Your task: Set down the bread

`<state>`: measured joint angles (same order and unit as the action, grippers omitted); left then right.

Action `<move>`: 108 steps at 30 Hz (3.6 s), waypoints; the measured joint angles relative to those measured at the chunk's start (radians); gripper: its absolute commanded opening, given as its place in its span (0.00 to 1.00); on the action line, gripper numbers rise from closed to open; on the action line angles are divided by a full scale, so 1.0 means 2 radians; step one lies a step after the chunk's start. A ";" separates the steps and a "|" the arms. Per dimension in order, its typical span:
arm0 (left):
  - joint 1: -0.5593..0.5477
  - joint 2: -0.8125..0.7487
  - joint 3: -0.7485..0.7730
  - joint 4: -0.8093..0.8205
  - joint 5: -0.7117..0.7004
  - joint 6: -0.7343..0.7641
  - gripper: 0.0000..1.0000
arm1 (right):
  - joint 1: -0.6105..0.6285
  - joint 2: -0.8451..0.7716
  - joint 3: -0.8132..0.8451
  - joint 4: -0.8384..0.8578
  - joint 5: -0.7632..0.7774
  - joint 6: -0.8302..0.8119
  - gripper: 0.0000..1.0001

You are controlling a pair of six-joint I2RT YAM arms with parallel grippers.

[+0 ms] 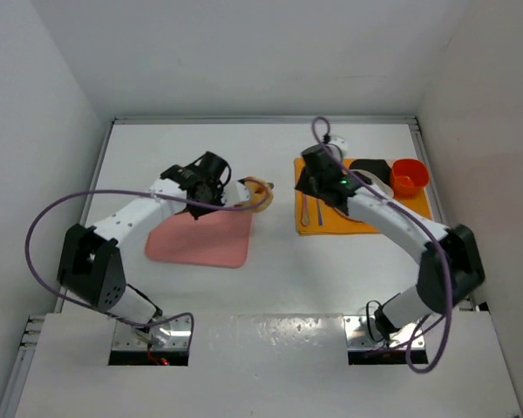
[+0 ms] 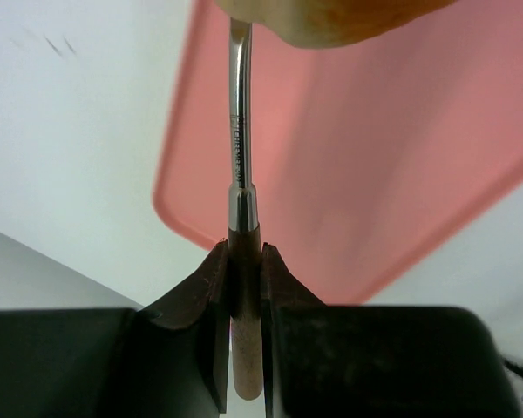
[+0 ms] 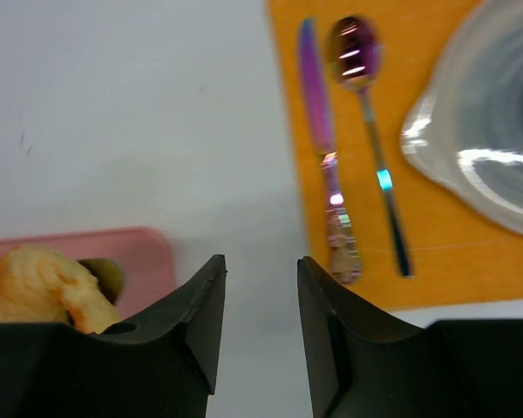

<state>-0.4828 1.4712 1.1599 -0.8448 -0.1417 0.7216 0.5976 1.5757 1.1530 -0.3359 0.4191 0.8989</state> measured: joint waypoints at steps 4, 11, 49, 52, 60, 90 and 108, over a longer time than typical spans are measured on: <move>-0.043 0.090 0.117 -0.017 -0.001 -0.032 0.00 | -0.077 -0.110 -0.054 -0.041 0.011 -0.025 0.39; -0.108 0.303 0.363 -0.055 0.019 -0.090 0.00 | -0.157 -0.240 -0.132 -0.112 0.019 -0.059 0.38; -0.278 0.575 0.589 0.067 -0.253 -0.083 0.00 | -0.235 -0.402 -0.260 -0.220 -0.011 -0.093 0.30; -0.285 0.575 0.584 0.093 -0.285 -0.049 0.00 | -0.236 -0.403 -0.261 -0.229 -0.010 -0.096 0.30; -0.279 0.575 0.545 0.211 -0.368 0.045 0.00 | -0.236 -0.414 -0.261 -0.228 -0.011 -0.096 0.29; 0.177 0.132 0.237 0.053 -0.135 -0.200 0.00 | -0.238 -0.453 -0.340 -0.195 -0.132 -0.151 0.63; 0.512 0.099 -0.110 0.054 0.056 -0.195 0.00 | -0.239 -0.511 -0.400 -0.209 -0.169 -0.156 0.99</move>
<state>0.5411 1.6699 0.9401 -0.7361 -0.0303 0.3313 0.1192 0.5533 0.3527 -0.7540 0.0807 0.5873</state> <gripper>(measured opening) 0.179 0.986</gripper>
